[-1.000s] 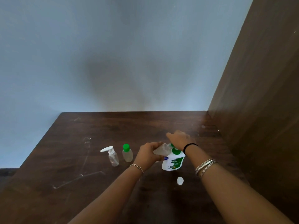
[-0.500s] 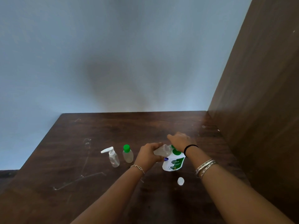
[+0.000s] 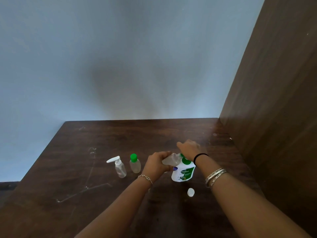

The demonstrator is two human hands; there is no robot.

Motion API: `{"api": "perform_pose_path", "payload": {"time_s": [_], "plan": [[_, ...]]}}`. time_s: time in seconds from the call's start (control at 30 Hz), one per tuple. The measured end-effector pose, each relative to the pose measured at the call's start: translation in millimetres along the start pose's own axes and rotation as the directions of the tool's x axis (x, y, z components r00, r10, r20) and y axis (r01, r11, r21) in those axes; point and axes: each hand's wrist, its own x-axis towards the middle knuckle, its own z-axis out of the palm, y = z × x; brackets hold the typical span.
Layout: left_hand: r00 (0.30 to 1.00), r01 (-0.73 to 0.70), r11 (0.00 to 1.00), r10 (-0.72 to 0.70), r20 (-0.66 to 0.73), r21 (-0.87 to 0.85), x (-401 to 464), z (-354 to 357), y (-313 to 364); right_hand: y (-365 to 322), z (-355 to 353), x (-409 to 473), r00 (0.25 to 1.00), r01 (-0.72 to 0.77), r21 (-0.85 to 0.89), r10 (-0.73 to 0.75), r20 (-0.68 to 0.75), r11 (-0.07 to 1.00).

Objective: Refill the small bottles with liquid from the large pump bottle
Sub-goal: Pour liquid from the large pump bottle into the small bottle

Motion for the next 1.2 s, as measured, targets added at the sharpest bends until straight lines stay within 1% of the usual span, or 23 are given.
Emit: {"api": "perform_pose_path", "payload": {"time_s": [0.07, 0.2, 0.27, 0.43, 0.5, 0.67, 0.8, 0.87, 1.1, 1.2], "plan": [[1.0, -0.001, 1.0, 0.001, 0.004, -0.003, 0.5, -0.3, -0.4, -0.2, 0.0, -0.6, 1.0, 0.004, -0.018, -0.004, -0.006, 1.0], [1.0, 0.004, 1.0, -0.004, 0.01, -0.031, 0.5, 1.3, -0.9, 0.0, -2.6, 0.7, 0.998, 0.019, -0.033, -0.017, 0.063, 0.999], [1.0, 0.002, 0.999, -0.002, 0.007, -0.036, 0.6, 1.6, -0.2, 0.4, -1.3, 2.4, 0.998, 0.022, -0.033, -0.02, 0.067, 0.999], [1.0, -0.002, 1.0, 0.002, 0.002, 0.001, 0.1, 2.7, -4.6, 3.0, 2.2, -3.9, 0.997, 0.036, -0.049, -0.039, -0.06, 0.998], [1.0, -0.004, 1.0, 0.004, -0.002, 0.01, 1.0, 2.4, -5.6, 2.1, 0.9, -5.6, 0.997, 0.046, -0.055, -0.049, -0.052, 0.997], [1.0, -0.009, 1.0, 0.009, 0.005, -0.011, 1.8, 3.7, -3.2, 1.7, -2.5, 0.5, 0.998, 0.032, -0.016, -0.031, 0.057, 0.999], [1.0, -0.011, 1.0, 0.011, -0.002, 0.013, 2.4, 3.6, -5.6, 4.4, 4.7, 0.8, 1.0, 0.026, 0.042, -0.025, -0.007, 0.999], [1.0, -0.008, 1.0, 0.008, 0.002, 0.014, 2.8, 3.5, -7.0, 5.2, 7.5, -1.0, 0.999, 0.016, 0.041, -0.015, -0.03, 0.999], [1.0, -0.017, 1.0, 0.017, 0.008, 0.004, 4.0, 2.8, -4.2, 3.2, -1.0, -1.0, 0.999, 0.003, 0.067, -0.007, 0.052, 0.998], [1.0, -0.025, 1.0, 0.025, 0.004, 0.009, 3.7, 3.0, -4.9, 5.3, 5.3, 1.4, 1.0, -0.002, 0.12, 0.001, 0.012, 0.993]]}}
